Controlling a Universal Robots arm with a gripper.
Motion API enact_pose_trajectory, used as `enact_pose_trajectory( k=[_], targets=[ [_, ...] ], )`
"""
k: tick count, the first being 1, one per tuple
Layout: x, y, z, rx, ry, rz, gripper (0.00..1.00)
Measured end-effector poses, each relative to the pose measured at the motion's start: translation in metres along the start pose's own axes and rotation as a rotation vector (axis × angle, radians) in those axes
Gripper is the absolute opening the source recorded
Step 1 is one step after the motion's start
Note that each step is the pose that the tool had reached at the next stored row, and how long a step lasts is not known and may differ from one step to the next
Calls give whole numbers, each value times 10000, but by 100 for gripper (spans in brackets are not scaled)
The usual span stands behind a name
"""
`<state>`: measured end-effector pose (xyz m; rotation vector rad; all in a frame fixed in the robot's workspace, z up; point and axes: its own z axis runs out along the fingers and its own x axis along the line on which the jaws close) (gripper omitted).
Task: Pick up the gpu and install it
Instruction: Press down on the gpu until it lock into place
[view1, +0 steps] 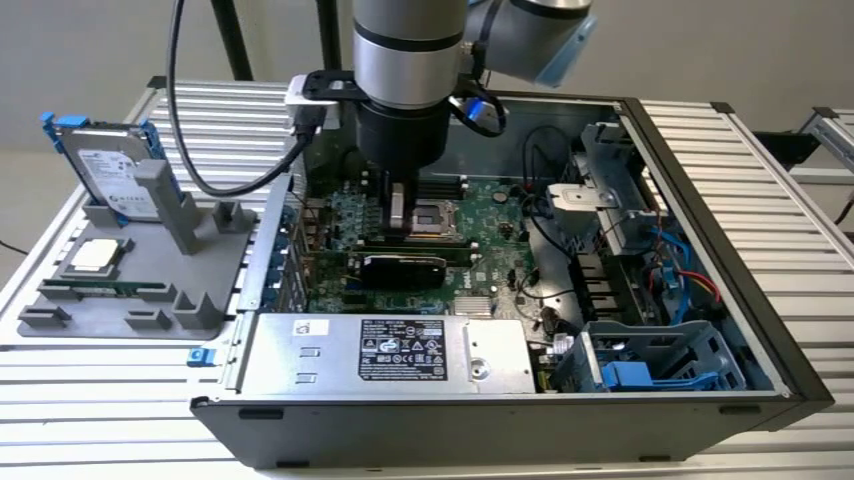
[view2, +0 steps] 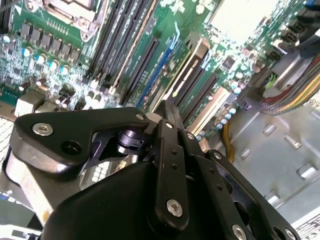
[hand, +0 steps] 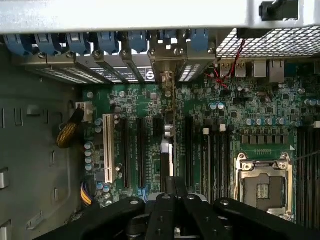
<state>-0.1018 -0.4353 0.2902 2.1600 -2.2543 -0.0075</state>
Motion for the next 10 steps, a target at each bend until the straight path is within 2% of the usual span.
enact_pose_trajectory(
  k=[3,10],
  targets=[
    [-2,-51,-1,0,0,-1,0],
    [-3,-63,-1,0,0,0,0]
  ],
)
